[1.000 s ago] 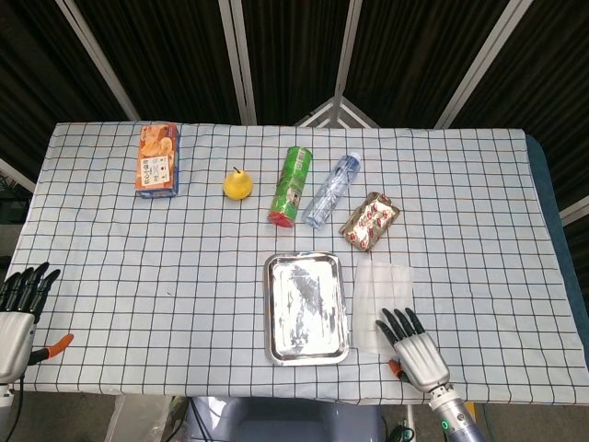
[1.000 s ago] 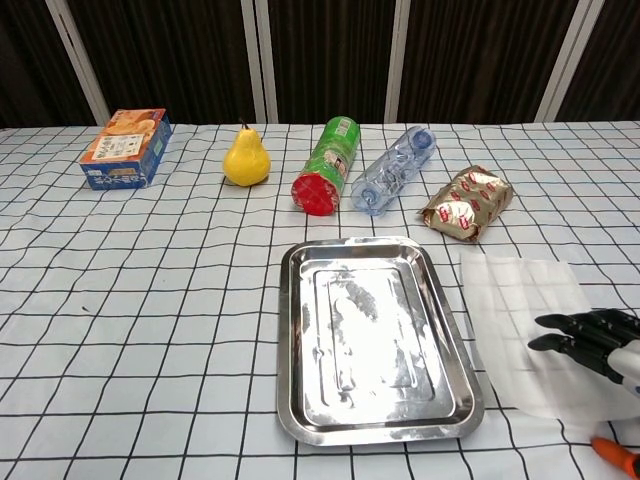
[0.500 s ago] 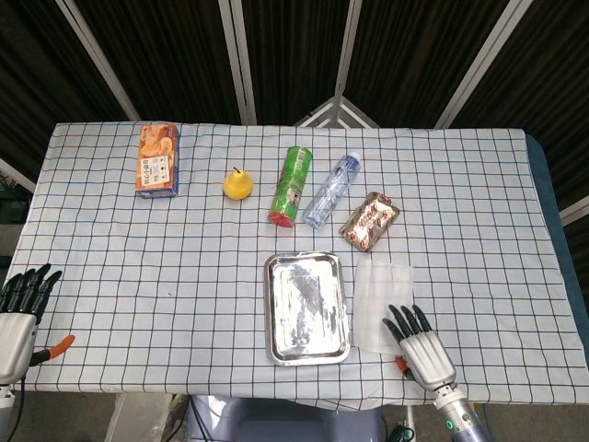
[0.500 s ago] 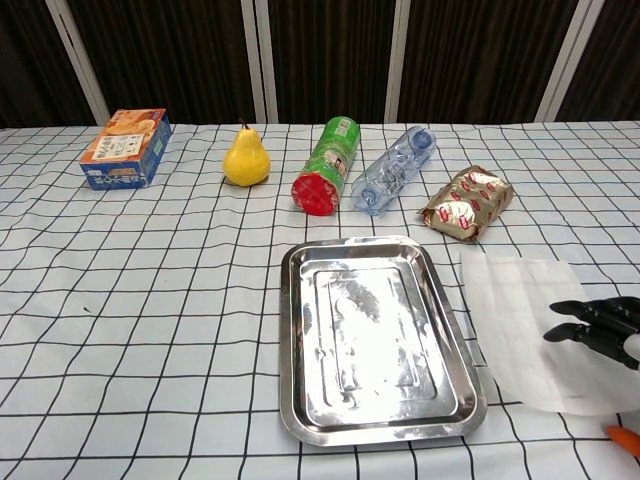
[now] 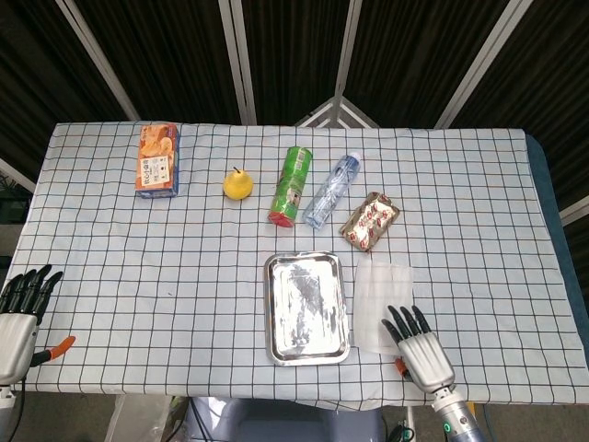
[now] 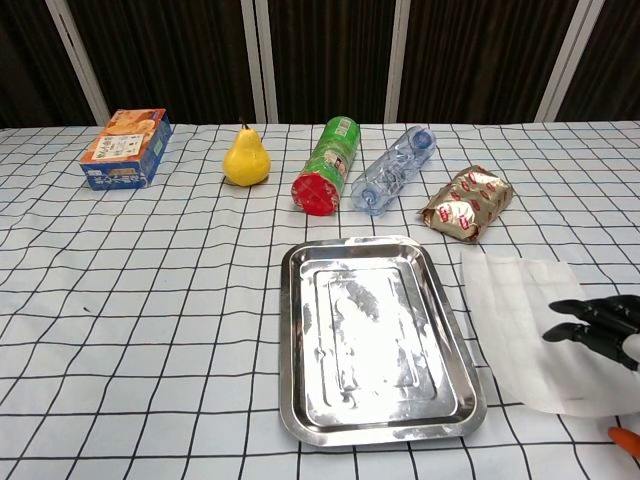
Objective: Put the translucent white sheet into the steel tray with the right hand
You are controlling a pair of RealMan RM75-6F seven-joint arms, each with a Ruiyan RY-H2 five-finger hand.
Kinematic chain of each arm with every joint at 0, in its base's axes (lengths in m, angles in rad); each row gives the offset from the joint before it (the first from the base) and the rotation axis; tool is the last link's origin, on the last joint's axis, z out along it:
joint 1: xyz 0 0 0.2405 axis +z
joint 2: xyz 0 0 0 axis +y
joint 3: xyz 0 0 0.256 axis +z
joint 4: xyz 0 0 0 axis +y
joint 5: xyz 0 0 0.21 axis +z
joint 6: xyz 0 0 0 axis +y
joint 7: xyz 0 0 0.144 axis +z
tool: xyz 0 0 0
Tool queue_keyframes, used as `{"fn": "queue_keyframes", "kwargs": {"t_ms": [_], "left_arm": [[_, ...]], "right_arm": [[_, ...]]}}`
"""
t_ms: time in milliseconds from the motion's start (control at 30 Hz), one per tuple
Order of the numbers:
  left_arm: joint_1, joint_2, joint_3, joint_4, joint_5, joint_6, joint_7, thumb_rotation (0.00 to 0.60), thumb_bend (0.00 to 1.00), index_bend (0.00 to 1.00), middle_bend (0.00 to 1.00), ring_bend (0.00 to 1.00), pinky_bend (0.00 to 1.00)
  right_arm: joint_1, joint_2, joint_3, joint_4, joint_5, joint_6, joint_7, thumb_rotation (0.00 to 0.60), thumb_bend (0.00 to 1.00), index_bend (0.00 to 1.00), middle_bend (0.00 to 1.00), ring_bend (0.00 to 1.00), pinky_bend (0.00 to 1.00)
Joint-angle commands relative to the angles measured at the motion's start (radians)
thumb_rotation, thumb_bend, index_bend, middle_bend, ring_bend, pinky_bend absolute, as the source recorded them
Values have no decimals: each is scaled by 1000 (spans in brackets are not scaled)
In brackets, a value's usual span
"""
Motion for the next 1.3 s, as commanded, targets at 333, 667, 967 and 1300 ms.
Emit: {"fn": "queue_keyframes", "kwargs": {"t_ms": [333, 667, 967, 1300], "left_arm": [[0, -1, 2, -3, 1, -2, 3, 600, 65, 0, 0, 0, 0], [-2, -1, 2, -3, -2, -5, 4, 600, 65, 0, 0, 0, 0], [-3, 0, 1, -4, -3, -8, -1, 600, 65, 0, 0, 0, 0], [-3, 1, 1, -5, -4, -8, -1, 600, 65, 0, 0, 0, 0]], "right_arm": [[10, 17, 18, -6, 24, 1, -8, 600, 437, 175, 0, 0, 0], [29, 8, 36, 8, 30, 2, 5, 600, 467, 175, 0, 0, 0], [37, 1, 48, 33, 75, -21, -9, 600, 468, 175, 0, 0, 0], [42, -7, 54, 50, 110, -31, -17, 600, 468, 175, 0, 0, 0]]}}
